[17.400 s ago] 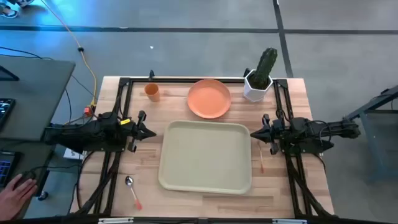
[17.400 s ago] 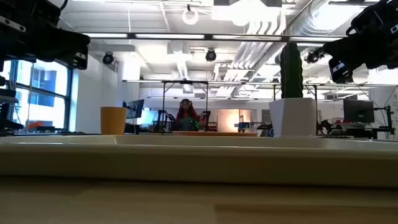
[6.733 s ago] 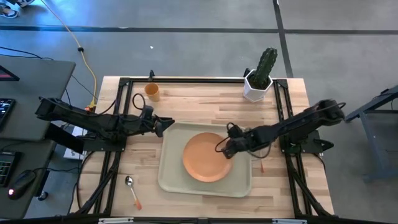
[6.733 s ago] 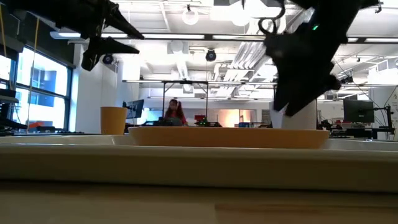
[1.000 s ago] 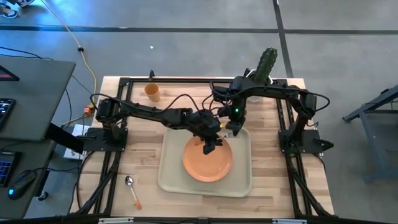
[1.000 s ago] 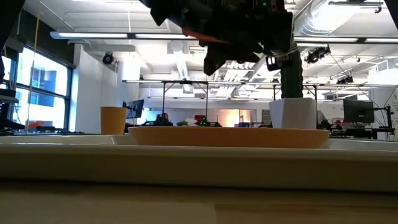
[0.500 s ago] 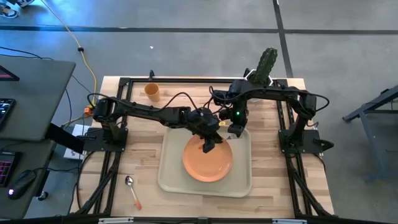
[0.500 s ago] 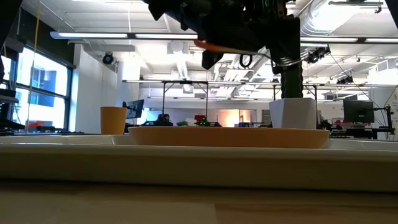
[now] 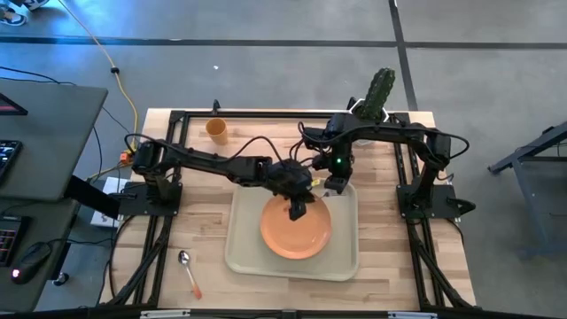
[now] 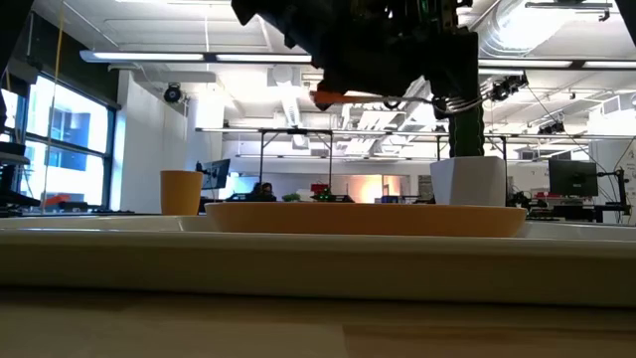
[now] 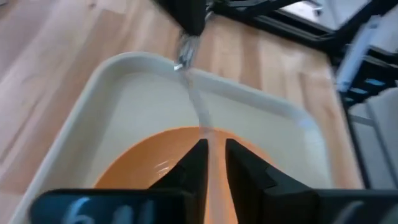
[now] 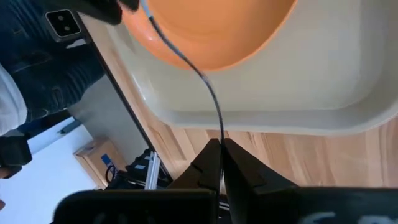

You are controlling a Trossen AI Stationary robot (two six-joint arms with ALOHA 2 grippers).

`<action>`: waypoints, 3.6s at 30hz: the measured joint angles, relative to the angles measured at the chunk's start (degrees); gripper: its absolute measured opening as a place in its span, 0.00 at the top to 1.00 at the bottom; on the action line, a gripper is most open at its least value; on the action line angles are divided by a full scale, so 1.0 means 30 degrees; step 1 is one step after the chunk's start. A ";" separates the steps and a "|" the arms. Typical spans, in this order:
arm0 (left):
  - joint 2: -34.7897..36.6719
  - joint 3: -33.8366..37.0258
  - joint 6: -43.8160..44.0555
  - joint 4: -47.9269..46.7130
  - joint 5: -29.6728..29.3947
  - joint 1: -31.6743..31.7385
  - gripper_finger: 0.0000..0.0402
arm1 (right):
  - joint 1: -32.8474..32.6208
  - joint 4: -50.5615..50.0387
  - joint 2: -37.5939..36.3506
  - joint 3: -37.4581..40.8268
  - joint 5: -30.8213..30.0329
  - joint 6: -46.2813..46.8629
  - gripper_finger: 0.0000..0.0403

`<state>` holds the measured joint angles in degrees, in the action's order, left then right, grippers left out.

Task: Pick and place plate/cup/fork/spoon on tray
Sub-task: Put the orange fork on the light brown serving tray to the left side of orange plate, then put the orange spoon on the light brown serving tray to the left side of orange plate

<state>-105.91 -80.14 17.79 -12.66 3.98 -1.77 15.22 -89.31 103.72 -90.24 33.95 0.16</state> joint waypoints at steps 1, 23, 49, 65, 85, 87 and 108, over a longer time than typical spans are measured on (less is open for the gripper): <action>0.0000 0.0000 0.0041 -0.0120 -0.0376 -0.0002 0.85 | -0.0005 -0.0008 0.0000 -0.0003 -0.0071 -0.0014 1.00; -0.0714 0.0000 -0.0439 0.0166 0.1425 0.0079 0.88 | 0.0175 0.0487 0.0000 -0.0036 -0.0271 -0.0511 1.00; 0.2080 0.1758 0.7279 -0.2019 -0.4127 0.0187 1.00 | 0.2085 0.5056 -0.2535 -0.0022 -0.5071 0.3545 0.71; 1.1161 1.5439 2.4492 0.1912 -1.5385 -0.7149 1.00 | 0.1510 0.7991 -0.8439 -0.0015 -1.1294 0.6840 0.68; 0.6858 1.6305 3.0410 0.1775 -1.2719 -0.8838 1.00 | -0.0700 0.8611 -0.8470 0.1313 -1.1725 0.7951 0.68; 0.6809 1.6291 3.0849 0.1791 -1.2595 -0.8789 1.00 | -0.0854 0.8678 -0.8444 0.1913 -1.1697 0.8160 0.68; 0.7147 1.6291 3.1533 0.0719 -1.1000 -0.8774 0.80 | -0.1756 1.2581 -0.9542 0.4510 -1.1353 0.9976 0.68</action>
<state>-84.47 -31.27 112.39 -10.50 -29.02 -28.10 9.96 -51.57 75.09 -76.71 -0.11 30.08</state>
